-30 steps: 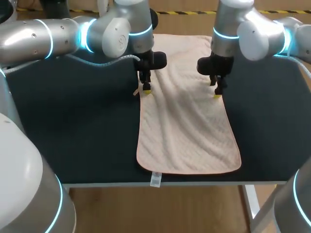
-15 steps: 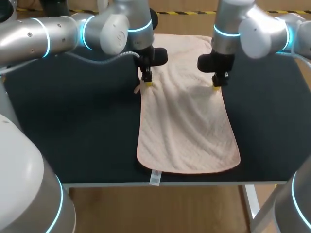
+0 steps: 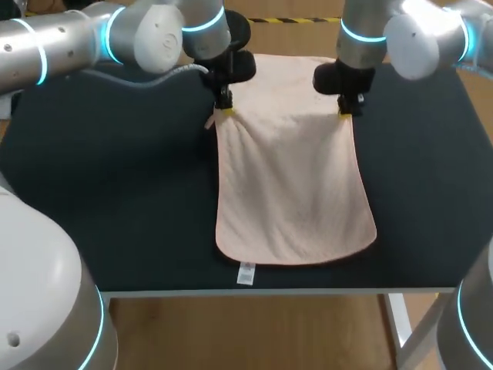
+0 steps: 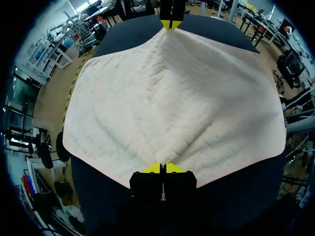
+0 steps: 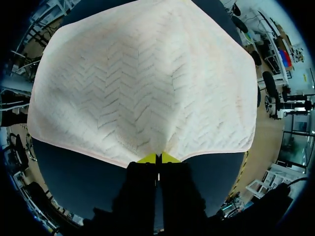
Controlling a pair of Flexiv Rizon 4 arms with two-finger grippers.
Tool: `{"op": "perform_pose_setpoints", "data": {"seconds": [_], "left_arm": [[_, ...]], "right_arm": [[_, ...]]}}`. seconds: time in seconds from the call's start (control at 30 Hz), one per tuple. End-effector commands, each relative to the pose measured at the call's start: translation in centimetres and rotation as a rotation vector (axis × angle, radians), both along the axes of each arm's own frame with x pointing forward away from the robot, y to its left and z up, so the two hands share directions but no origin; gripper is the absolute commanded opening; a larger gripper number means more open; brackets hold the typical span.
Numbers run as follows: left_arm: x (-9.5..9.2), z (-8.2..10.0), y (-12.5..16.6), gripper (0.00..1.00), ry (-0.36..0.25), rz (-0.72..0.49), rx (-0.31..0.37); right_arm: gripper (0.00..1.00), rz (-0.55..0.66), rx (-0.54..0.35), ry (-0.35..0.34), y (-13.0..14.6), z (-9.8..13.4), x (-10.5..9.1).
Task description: Fold the towel
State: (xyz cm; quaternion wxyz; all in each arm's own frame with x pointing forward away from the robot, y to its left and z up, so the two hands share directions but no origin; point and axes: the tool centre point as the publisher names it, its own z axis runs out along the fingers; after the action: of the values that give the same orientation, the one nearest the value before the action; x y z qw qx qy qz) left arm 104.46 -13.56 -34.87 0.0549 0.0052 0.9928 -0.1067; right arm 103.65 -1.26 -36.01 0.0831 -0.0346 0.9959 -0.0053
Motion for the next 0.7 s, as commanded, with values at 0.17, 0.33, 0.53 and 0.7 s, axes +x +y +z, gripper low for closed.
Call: {"op": "perform_pose_setpoints", "data": {"seconds": [0.17, 0.33, 0.53, 0.7], "left_arm": [[-1.1, 6.8, 3.1, 0.00, -0.082, 0.005, -0.043], [-0.2, 10.9, 4.7, 0.00, -0.155, -0.005, -0.041], [-0.4, 16.2, 6.0, 0.00, -0.205, -0.052, -0.030], [0.0, 20.6, 7.3, 0.00, -0.285, -0.064, -0.030]], "right_arm": [[0.00, 0.015, 0.009, -0.100, 1.3, 7.0, 0.1], [0.00, 0.006, 0.044, -0.182, 2.5, 10.7, 1.1], [0.00, 0.042, 0.079, -0.277, 4.5, 15.7, 1.6], [0.00, 0.106, 0.111, -0.361, 6.5, 20.2, 2.4]]}}
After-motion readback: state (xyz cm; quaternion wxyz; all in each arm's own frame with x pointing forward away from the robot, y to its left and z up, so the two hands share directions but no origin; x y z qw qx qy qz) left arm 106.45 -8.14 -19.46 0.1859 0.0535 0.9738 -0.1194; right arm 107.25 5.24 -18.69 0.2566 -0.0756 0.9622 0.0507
